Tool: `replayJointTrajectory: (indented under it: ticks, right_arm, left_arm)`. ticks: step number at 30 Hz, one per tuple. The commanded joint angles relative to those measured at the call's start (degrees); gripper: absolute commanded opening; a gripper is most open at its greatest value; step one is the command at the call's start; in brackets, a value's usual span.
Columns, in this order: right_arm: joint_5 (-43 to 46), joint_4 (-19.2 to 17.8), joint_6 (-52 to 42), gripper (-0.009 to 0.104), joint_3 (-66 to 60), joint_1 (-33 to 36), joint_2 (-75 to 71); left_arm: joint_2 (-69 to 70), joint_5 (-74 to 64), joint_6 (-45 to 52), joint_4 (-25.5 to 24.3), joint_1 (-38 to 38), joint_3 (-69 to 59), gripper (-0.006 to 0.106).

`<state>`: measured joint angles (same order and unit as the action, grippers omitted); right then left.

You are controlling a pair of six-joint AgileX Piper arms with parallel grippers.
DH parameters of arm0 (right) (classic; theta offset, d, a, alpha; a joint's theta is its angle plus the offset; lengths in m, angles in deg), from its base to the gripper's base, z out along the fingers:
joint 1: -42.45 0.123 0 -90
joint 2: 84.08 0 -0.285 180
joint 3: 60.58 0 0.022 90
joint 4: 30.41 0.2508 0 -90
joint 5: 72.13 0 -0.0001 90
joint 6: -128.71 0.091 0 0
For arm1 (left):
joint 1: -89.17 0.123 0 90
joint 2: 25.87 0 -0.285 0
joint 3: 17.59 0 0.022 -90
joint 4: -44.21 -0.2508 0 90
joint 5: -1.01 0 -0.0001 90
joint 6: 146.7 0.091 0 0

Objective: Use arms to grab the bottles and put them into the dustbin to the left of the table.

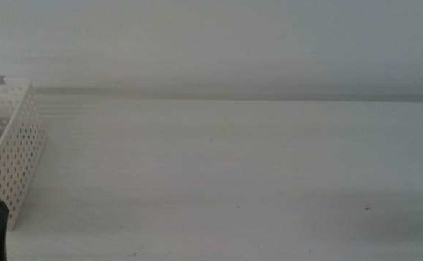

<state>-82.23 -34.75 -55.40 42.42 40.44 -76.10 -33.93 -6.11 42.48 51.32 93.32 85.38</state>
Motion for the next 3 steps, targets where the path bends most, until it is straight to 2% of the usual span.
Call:
replayJointTrajectory:
  ticks: [1, 3]
  right_arm:
    - [0.5, -0.7, -0.2, 0.093, -2.4, -0.2, -2.3]
    - [0.5, -0.7, -0.2, 0.093, -2.4, -0.2, -2.3]
  left_arm:
    - [2.3, 1.0, -0.4, 0.2, -0.3, -2.3, 0.094]
    - [2.3, 1.0, -0.4, 0.2, -0.3, -2.3, 0.094]
